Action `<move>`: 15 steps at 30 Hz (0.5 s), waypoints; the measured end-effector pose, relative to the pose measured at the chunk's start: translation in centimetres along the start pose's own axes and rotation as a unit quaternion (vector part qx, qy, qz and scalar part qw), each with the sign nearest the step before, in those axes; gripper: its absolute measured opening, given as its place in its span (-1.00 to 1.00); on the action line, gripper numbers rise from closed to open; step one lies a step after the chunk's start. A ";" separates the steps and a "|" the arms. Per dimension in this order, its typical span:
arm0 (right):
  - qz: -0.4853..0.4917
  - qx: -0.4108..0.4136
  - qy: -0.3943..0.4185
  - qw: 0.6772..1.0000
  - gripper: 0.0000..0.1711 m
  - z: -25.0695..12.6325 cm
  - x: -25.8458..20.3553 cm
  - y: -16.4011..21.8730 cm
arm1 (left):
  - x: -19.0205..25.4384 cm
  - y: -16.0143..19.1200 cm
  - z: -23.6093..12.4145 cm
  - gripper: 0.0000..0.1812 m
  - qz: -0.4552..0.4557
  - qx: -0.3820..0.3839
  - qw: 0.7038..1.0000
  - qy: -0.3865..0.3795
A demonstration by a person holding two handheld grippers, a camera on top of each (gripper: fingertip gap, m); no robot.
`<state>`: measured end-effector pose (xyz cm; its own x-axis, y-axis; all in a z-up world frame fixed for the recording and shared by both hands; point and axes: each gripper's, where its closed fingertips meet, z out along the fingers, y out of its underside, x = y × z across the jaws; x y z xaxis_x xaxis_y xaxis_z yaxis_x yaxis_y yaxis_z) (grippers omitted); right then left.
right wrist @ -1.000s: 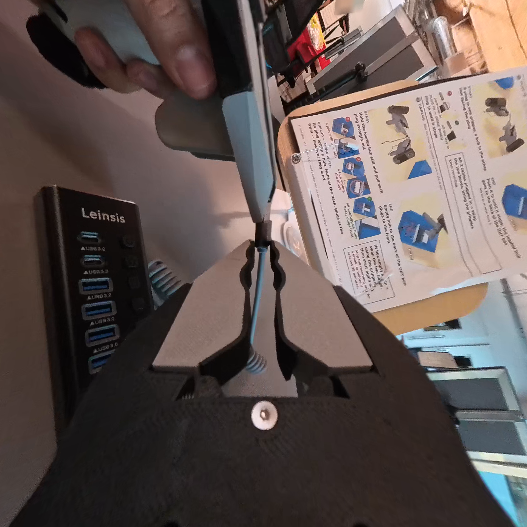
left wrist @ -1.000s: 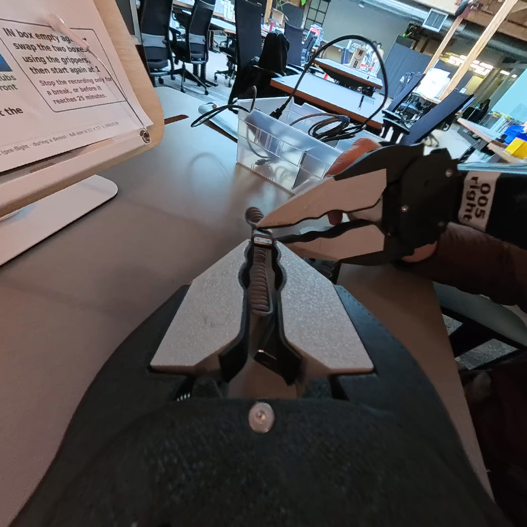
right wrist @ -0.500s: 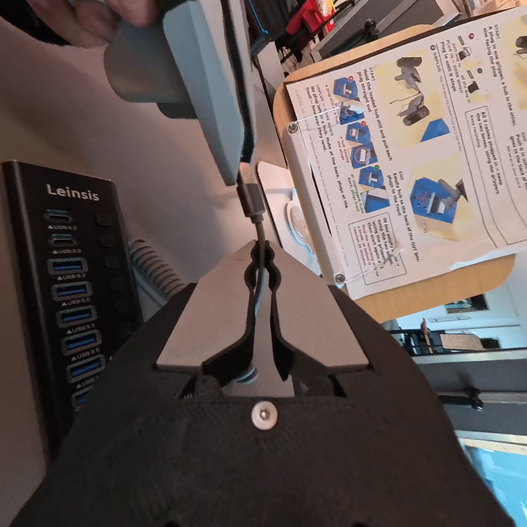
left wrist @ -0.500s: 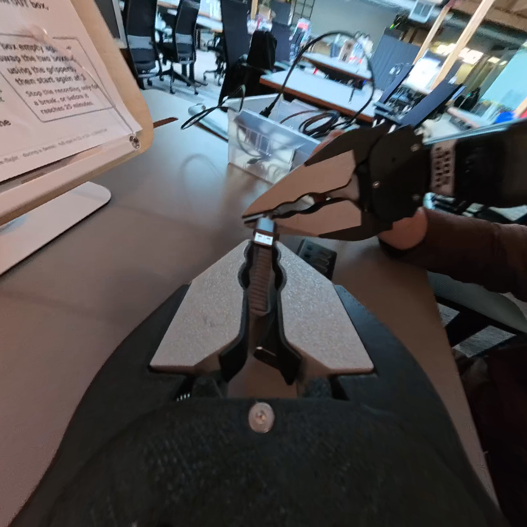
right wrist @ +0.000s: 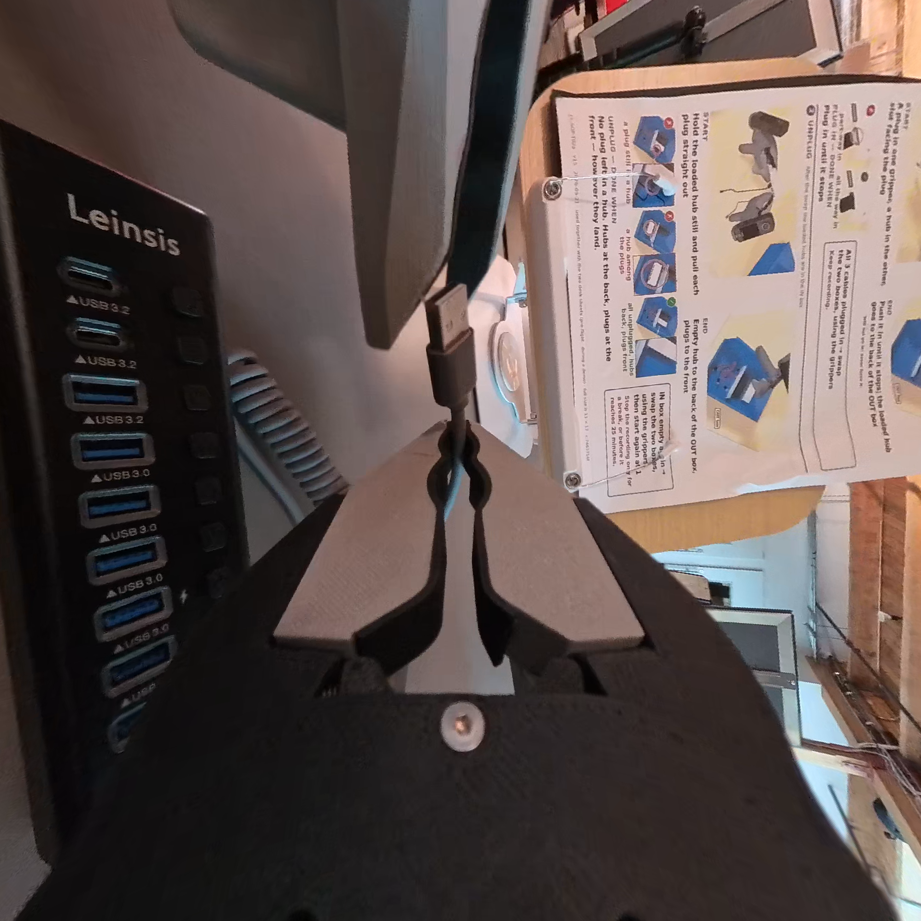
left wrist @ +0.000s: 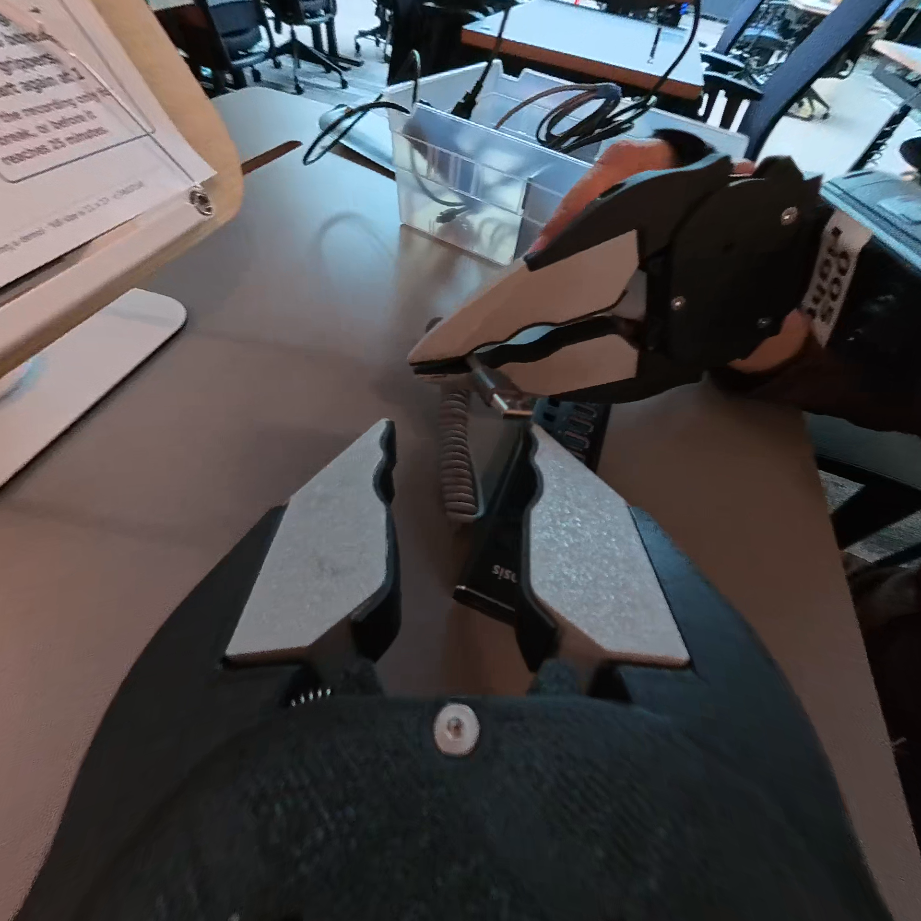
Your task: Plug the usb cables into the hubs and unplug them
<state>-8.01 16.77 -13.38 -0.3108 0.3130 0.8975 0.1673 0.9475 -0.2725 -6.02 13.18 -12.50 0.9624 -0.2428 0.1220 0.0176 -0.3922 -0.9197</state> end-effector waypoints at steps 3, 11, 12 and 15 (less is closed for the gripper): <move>-0.014 -0.008 0.002 1.000 -1.00 0.1 -0.3 -0.1 | 0.7 0.2 0.4 -0.45 0.003 -0.004 1.000 0.015; -0.033 -0.009 0.011 0.999 -1.00 0.0 -0.4 -0.6 | 0.4 0.5 1.0 -0.85 0.014 -0.011 1.000 -0.012; -0.032 -0.007 0.011 0.999 -1.00 0.0 -0.5 -0.7 | 0.4 0.4 0.9 -0.86 0.017 -0.011 1.000 -0.013; -0.033 -0.006 0.009 0.999 -1.00 0.0 -0.6 -0.7 | 0.5 0.4 0.8 -0.86 0.017 -0.011 1.000 -0.011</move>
<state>-7.98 15.88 -13.71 -0.3041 0.2475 0.9199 0.1579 0.9654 -0.2076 -5.36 13.62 -13.08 0.9683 -0.2363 0.0812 -0.0219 -0.4038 -0.9146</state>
